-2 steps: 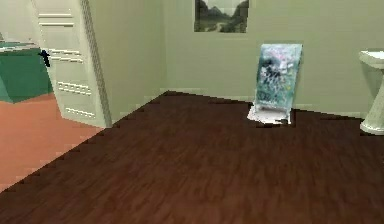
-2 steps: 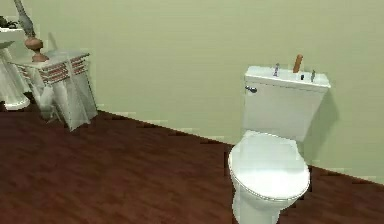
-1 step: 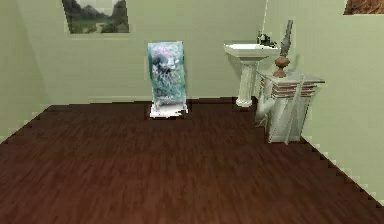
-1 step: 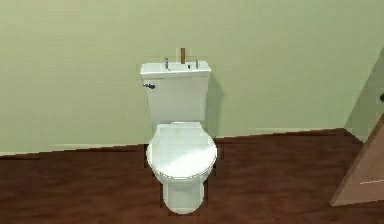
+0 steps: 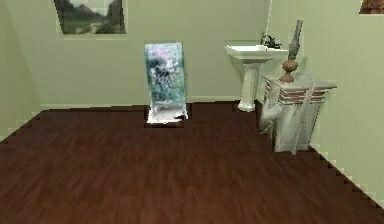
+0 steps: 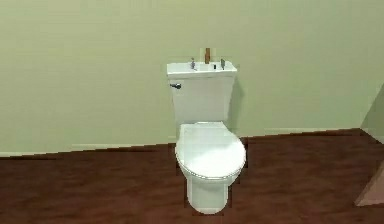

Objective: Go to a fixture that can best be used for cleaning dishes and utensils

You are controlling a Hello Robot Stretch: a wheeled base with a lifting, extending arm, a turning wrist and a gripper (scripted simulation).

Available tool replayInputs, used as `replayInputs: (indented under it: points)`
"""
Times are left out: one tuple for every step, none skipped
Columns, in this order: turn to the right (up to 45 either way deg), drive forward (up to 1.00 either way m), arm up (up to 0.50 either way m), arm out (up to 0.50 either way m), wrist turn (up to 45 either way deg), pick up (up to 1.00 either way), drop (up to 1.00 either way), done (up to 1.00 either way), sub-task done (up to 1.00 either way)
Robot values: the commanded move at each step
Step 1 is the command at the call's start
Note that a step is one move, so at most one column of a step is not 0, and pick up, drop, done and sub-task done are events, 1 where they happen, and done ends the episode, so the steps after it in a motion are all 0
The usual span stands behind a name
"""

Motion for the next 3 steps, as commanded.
replayInputs:
  points:
    - [3.0, 0.00, 0.00, 0.00, 0.0, 0.00, 0.00, 0.00, 0.00]
    - [0.0, 1.00, 0.00, 0.00, 0.0, 0.00, 0.00, 0.00, 0.00]
    - [0.0, 1.00, 0.00, 0.00, 0.0, 0.00, 0.00, 0.00, 0.00]
